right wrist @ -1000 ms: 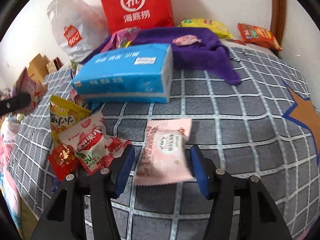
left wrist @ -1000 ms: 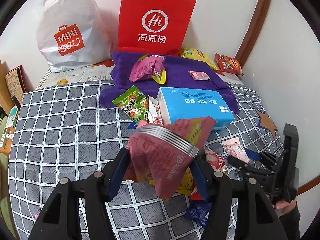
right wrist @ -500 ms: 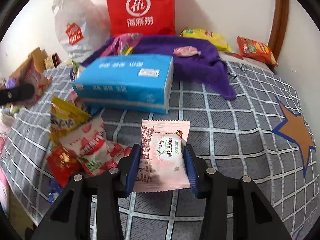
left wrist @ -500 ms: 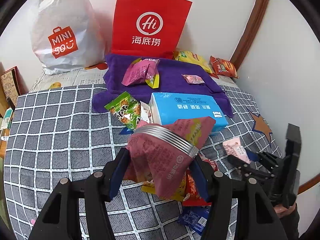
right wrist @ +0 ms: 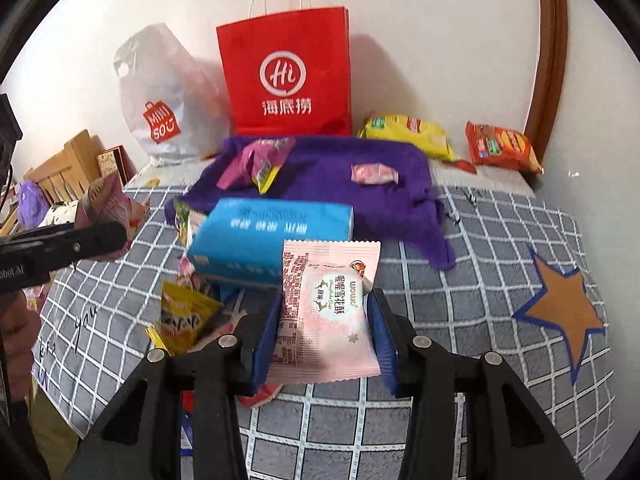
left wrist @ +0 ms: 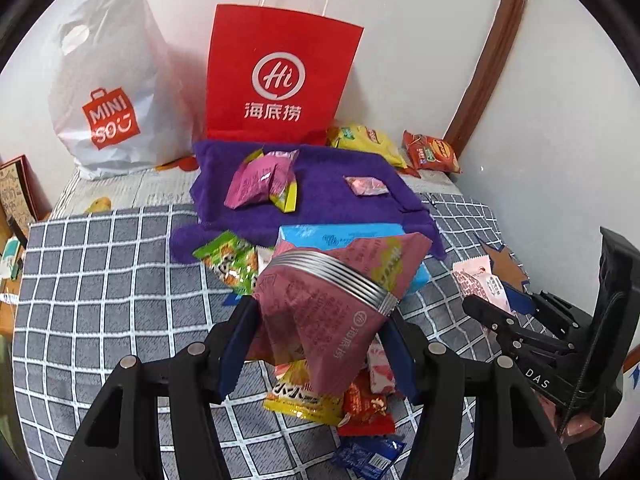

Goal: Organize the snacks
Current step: 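Lift the packet and striped bag toward the purple towel with both tools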

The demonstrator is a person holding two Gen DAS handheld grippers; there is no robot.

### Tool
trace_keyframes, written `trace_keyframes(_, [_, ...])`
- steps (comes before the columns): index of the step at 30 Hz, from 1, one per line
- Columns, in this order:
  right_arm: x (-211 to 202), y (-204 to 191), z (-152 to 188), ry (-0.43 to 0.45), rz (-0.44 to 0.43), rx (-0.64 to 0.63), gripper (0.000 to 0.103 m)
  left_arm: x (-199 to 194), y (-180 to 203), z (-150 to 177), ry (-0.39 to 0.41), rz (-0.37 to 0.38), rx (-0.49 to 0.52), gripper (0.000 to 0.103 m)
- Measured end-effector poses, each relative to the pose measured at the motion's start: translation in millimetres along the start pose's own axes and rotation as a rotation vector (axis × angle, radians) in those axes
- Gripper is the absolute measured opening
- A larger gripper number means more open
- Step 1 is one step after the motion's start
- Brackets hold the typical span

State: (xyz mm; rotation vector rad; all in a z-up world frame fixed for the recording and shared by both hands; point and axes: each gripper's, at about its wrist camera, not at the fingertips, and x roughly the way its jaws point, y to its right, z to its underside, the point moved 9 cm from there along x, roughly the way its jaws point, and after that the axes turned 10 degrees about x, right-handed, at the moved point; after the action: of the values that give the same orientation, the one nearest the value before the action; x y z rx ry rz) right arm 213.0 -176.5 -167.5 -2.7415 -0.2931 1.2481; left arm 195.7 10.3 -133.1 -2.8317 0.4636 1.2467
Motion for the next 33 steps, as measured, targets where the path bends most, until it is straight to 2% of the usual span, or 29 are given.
trace_keyframes(16, [-3.7,-6.1,-53.0,0.023,0.003,0.053,0.044,4.7,-2.3,-34.8,0.021,0.001,-0.002,0.059])
trace_keyframes(33, [24.7,5.7,-103.6,0.025,0.04,0.052,0.044,33.9,-18.9,-80.2,0.021,-0.009,0.016,0.059])
